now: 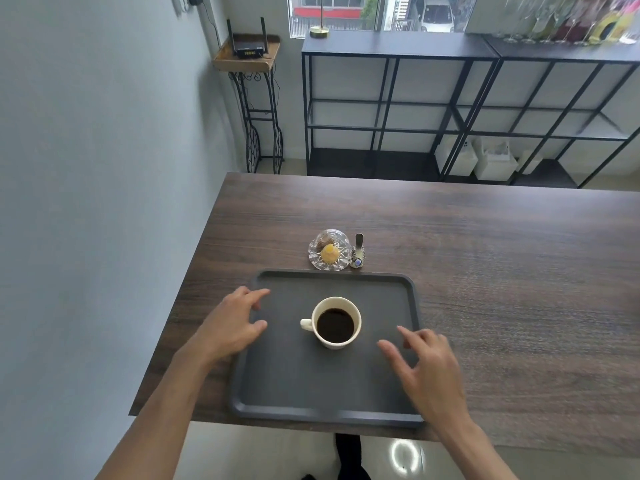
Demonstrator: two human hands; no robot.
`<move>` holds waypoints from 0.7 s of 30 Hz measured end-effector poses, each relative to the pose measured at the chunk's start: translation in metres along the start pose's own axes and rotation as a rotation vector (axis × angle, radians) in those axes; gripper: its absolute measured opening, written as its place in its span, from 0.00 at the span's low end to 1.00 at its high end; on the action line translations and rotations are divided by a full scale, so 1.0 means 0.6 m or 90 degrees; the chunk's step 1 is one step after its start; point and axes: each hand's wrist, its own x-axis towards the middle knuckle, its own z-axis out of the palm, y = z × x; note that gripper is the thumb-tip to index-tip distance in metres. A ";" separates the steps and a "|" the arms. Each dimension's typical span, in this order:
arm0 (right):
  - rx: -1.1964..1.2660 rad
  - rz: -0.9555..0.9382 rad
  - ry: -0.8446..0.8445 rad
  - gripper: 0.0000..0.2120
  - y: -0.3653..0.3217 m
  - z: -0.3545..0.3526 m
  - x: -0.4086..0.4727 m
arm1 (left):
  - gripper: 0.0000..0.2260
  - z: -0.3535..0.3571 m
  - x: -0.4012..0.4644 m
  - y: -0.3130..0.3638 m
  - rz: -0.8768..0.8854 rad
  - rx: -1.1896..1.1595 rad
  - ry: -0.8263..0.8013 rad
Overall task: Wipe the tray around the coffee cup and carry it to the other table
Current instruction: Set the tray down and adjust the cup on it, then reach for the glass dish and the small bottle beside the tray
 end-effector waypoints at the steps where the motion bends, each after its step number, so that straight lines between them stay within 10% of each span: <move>1: 0.010 0.035 0.006 0.26 0.017 -0.005 0.002 | 0.28 -0.001 -0.014 -0.017 -0.038 0.008 0.023; 21: 0.058 0.107 -0.032 0.15 0.086 -0.009 -0.008 | 0.30 0.044 -0.085 -0.072 -0.098 -0.036 -0.001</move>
